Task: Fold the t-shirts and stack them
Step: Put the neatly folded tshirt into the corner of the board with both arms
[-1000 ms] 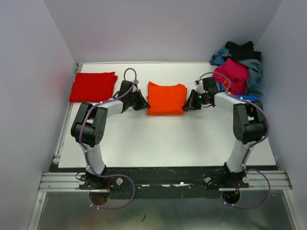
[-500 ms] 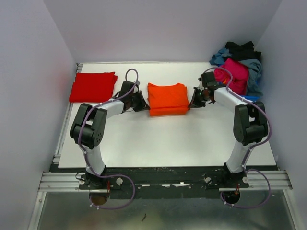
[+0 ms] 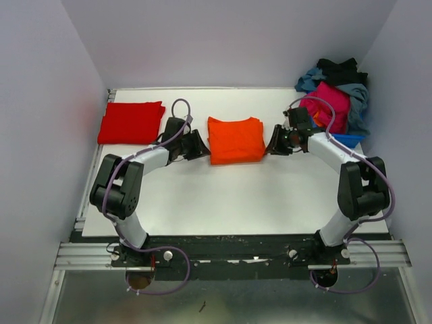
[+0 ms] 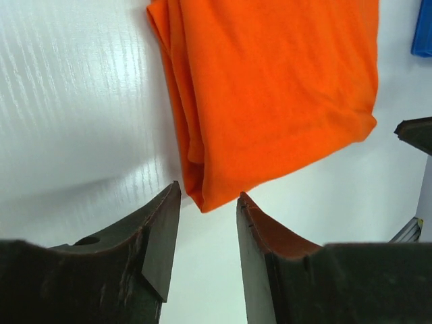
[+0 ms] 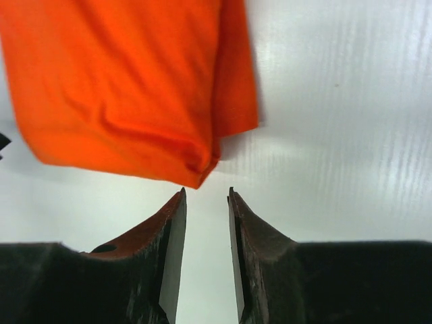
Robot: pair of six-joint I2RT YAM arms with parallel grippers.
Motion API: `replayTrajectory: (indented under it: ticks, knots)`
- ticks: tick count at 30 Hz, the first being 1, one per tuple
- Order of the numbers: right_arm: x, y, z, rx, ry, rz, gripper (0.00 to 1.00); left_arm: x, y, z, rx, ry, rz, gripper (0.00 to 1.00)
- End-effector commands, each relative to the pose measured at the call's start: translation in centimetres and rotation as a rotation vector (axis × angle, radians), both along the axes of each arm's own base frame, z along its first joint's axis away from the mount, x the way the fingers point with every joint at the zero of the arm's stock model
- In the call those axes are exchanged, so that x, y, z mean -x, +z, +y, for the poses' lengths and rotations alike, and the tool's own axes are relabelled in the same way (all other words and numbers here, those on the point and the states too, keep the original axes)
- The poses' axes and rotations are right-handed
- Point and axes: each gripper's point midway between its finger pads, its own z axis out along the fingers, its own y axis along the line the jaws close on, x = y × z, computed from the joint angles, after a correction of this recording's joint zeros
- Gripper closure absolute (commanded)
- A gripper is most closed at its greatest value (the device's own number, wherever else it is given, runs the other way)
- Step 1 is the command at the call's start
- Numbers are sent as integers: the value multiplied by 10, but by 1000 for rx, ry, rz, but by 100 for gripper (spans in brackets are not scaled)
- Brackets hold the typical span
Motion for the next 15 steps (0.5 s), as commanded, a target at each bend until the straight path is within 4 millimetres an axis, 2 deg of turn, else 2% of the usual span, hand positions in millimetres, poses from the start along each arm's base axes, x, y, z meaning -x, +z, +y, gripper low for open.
replayTrajectory:
  ticks: [1,4,9,13,15]
  knots:
    - [1,7,21,-113,105,-78,61,5,17,-2,36,-31,-90,51]
    - [4,-3,30,-157,142,-60,61,8,10,-8,43,-58,-83,51]
    - [-5,-13,30,-137,131,-27,60,3,-3,-17,39,-71,-61,52]
    - [-11,-22,26,-107,106,3,65,-1,-10,-23,40,-79,-43,63]
    - [-12,-28,23,-90,94,20,73,-3,-12,-27,54,-85,-36,73]
